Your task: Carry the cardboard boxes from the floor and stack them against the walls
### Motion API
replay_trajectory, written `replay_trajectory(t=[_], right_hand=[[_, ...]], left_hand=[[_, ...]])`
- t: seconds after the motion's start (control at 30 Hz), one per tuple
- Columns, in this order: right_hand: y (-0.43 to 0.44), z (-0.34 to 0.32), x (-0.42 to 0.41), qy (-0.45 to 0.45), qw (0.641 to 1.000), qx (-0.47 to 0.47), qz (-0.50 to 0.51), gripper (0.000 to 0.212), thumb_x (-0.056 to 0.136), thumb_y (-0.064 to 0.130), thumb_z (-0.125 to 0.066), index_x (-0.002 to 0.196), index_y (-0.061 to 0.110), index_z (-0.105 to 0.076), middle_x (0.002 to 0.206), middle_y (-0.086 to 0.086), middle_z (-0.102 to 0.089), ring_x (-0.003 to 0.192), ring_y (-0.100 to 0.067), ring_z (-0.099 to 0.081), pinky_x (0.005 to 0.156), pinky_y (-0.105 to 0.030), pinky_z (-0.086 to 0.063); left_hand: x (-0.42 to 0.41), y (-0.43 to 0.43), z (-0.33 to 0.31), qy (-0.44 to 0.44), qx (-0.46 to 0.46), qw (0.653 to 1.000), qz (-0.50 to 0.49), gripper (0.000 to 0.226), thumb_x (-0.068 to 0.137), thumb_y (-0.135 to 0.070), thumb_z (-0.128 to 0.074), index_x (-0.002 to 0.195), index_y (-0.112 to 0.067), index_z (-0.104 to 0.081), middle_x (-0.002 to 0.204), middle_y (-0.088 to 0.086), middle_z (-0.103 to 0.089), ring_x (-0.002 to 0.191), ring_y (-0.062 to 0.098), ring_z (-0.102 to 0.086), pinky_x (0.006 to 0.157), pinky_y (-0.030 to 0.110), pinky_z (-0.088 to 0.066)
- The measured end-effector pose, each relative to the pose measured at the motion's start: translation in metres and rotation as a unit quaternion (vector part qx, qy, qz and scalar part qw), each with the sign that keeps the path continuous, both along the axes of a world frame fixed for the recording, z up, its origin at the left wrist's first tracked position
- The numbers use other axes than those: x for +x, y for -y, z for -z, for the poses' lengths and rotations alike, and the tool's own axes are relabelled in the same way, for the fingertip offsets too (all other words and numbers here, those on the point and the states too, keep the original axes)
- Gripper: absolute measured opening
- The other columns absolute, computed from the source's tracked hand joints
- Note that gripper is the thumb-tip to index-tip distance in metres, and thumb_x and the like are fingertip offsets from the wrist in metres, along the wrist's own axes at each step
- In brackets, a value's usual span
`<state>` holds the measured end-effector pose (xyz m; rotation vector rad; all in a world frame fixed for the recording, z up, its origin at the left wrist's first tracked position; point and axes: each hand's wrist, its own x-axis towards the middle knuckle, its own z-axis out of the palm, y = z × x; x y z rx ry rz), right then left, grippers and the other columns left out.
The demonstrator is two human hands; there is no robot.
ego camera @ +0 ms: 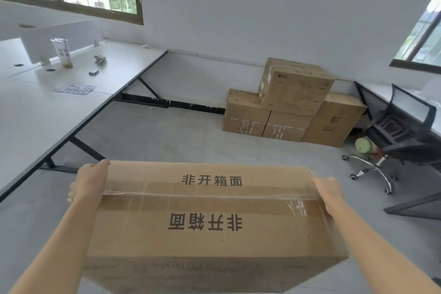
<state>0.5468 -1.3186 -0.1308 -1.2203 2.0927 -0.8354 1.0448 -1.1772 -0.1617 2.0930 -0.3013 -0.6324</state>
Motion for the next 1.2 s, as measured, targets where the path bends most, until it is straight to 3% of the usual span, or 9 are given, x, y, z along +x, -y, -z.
replay_trajectory(t=[0.2, 0.33, 0.47, 0.6, 0.73, 0.9, 1.03, 1.2], right_hand=[[0.076, 0.033, 0.026, 0.035, 0.998, 0.043, 0.026, 0.027, 0.088, 0.025, -0.058, 0.079, 0.000, -0.050, 0.084, -0.017, -0.054, 0.086, -0.034, -0.053, 0.073, -0.040, -0.040], [0.156, 0.040, 0.045, 0.044, 0.997, 0.060, 0.024, 0.033, 0.085, 0.024, -0.059, 0.100, -0.006, -0.054, 0.091, -0.019, -0.058, 0.089, -0.034, -0.052, 0.074, -0.040, -0.041], [0.257, 0.031, 0.070, 0.059, 0.996, 0.060, 0.013, 0.029, 0.088, 0.017, -0.055, 0.108, -0.004, -0.053, 0.114, -0.022, -0.056, 0.091, -0.033, -0.048, 0.092, -0.045, -0.043], [0.354, 0.017, 0.098, 0.056, 0.998, 0.042, -0.012, 0.046, 0.092, 0.019, -0.052, 0.129, -0.007, -0.043, 0.132, -0.022, -0.047, 0.113, -0.037, -0.046, 0.092, -0.041, -0.040], [0.430, 0.019, 0.124, 0.044, 0.996, 0.056, -0.045, 0.044, 0.092, 0.020, -0.052, 0.127, -0.005, -0.044, 0.119, -0.018, -0.051, 0.090, -0.027, -0.042, 0.076, -0.033, -0.035], [0.507, 0.029, 0.159, 0.050, 0.995, 0.075, -0.049, 0.041, 0.091, 0.016, -0.052, 0.125, -0.006, -0.043, 0.127, -0.020, -0.049, 0.112, -0.036, -0.047, 0.089, -0.042, -0.041], [0.584, 0.034, 0.194, 0.052, 0.995, 0.074, -0.051, 0.030, 0.089, 0.015, -0.052, 0.111, -0.004, -0.045, 0.111, -0.018, -0.050, 0.093, -0.030, -0.044, 0.081, -0.041, -0.038], [0.688, 0.026, 0.246, 0.049, 0.997, 0.058, -0.031, 0.040, 0.089, 0.016, -0.053, 0.120, -0.008, -0.047, 0.131, -0.023, -0.049, 0.107, -0.036, -0.048, 0.097, -0.045, -0.037]], left_hand=[[0.032, 0.095, 0.038, -0.021, 0.016, 0.999, 0.019, 0.062, 0.066, -0.059, -0.049, 0.107, -0.014, -0.061, 0.103, 0.013, -0.060, 0.098, 0.040, -0.056, 0.097, 0.054, -0.043], [0.037, 0.173, 0.027, -0.024, 0.004, 1.000, 0.007, 0.050, 0.079, -0.047, -0.054, 0.106, -0.006, -0.057, 0.104, 0.017, -0.059, 0.099, 0.043, -0.055, 0.092, 0.052, -0.047], [0.056, 0.264, 0.013, 0.003, -0.004, 1.000, 0.007, 0.042, 0.080, -0.038, -0.051, 0.102, -0.003, -0.057, 0.104, 0.021, -0.060, 0.103, 0.043, -0.055, 0.095, 0.051, -0.044], [0.080, 0.341, 0.001, 0.023, -0.004, 1.000, -0.009, 0.048, 0.078, -0.044, -0.051, 0.106, -0.005, -0.057, 0.105, 0.020, -0.059, 0.105, 0.045, -0.052, 0.099, 0.055, -0.040], [0.091, 0.394, -0.005, 0.024, 0.001, 0.999, -0.039, 0.051, 0.080, -0.046, -0.051, 0.111, -0.006, -0.054, 0.106, 0.018, -0.057, 0.105, 0.045, -0.051, 0.098, 0.056, -0.040], [0.117, 0.468, 0.008, -0.002, -0.027, 0.998, -0.055, 0.045, 0.087, -0.041, -0.055, 0.111, -0.002, -0.054, 0.105, 0.018, -0.056, 0.101, 0.041, -0.054, 0.092, 0.048, -0.042], [0.163, 0.545, 0.030, -0.027, -0.020, 0.998, -0.052, 0.052, 0.074, -0.051, -0.056, 0.105, -0.010, -0.056, 0.102, 0.016, -0.058, 0.097, 0.041, -0.055, 0.095, 0.054, -0.044], [0.226, 0.654, 0.031, -0.035, -0.008, 0.999, -0.024, 0.043, 0.075, -0.041, -0.052, 0.100, -0.007, -0.058, 0.094, 0.017, -0.058, 0.098, 0.042, -0.055, 0.095, 0.052, -0.044]])
